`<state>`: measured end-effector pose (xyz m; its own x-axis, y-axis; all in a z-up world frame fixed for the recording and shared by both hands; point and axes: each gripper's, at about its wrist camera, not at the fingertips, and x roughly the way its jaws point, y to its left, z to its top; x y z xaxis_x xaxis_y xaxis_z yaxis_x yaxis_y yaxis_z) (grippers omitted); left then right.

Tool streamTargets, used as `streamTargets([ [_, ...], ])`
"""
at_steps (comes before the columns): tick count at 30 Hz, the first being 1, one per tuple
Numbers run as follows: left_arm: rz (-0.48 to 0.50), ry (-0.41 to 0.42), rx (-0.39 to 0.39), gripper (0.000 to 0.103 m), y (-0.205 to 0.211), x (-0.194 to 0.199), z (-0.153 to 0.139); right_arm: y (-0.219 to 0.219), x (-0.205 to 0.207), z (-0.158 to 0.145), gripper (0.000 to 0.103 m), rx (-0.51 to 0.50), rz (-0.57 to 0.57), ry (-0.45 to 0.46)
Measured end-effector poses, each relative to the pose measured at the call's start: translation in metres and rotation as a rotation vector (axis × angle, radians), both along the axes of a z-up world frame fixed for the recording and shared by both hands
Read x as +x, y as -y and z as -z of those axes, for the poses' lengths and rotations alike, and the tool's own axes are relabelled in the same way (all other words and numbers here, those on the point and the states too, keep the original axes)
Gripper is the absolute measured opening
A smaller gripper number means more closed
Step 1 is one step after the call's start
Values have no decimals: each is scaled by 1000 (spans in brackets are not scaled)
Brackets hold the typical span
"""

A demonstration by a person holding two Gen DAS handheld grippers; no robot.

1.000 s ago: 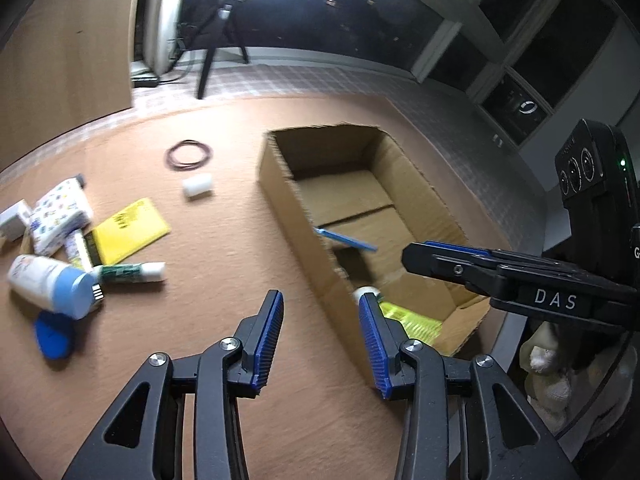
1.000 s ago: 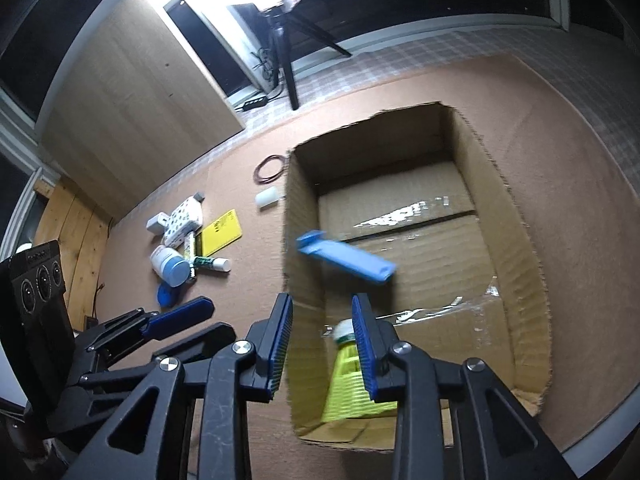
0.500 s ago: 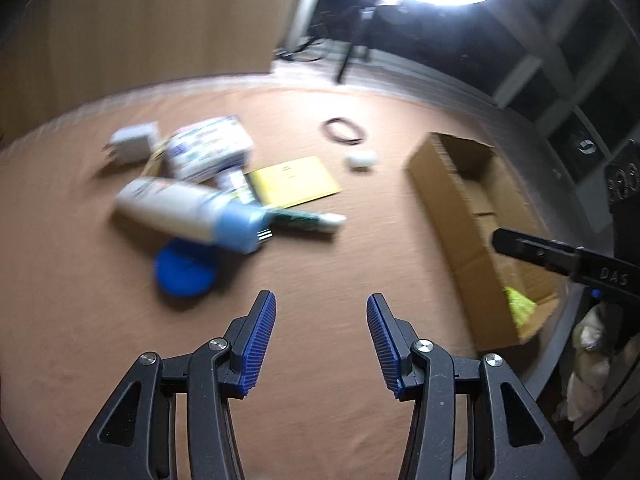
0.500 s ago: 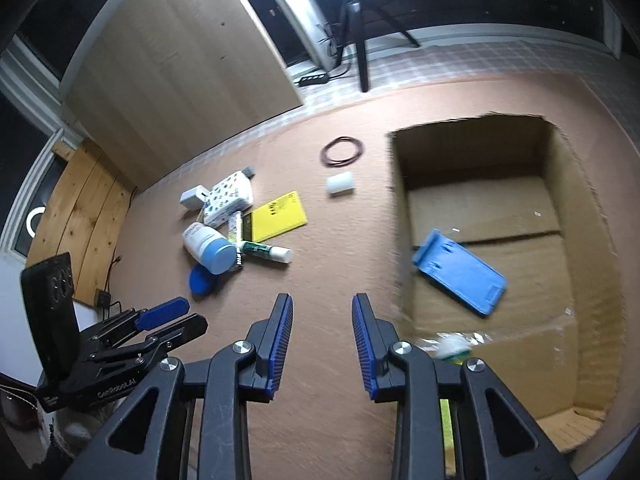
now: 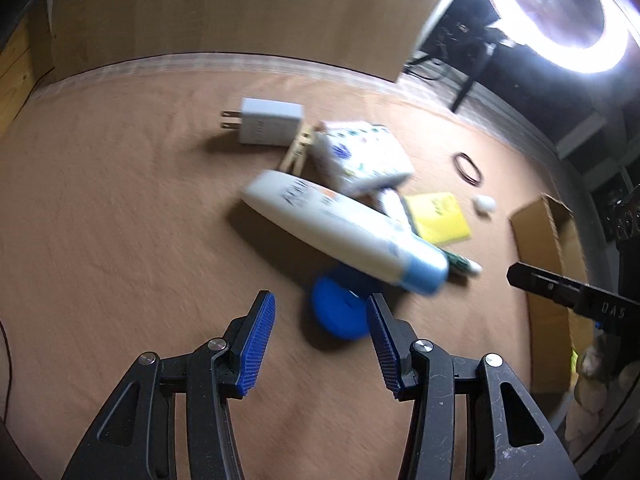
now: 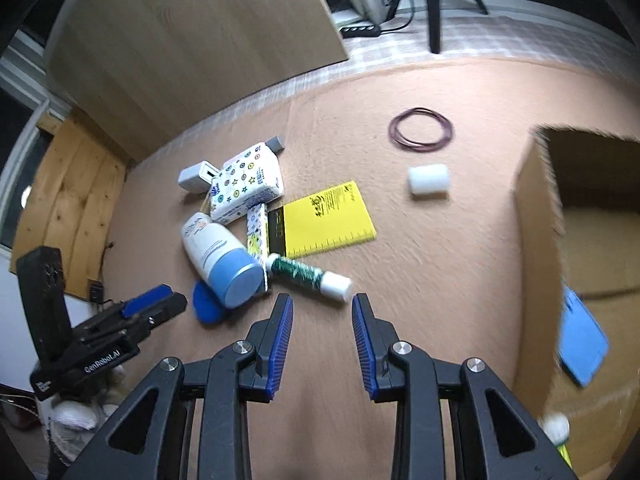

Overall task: Organize objects
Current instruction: 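Grasp the green glue stick with the right tool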

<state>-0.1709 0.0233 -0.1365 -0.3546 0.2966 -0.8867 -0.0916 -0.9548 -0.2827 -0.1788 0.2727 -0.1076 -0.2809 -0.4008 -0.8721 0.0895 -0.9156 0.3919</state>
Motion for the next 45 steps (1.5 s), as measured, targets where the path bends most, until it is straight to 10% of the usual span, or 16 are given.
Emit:
streamTargets([
  [7,-51,-77,-7,42,14,-29,-17,21,-25,11,28,30,-26,14],
  [22,198,-4,-66,42,-64,-82,4,41,-44,30,28,62,-75,54],
  [45,417,38,-43,41,-63,22,22,49,-6,32,16,118,-184,64],
])
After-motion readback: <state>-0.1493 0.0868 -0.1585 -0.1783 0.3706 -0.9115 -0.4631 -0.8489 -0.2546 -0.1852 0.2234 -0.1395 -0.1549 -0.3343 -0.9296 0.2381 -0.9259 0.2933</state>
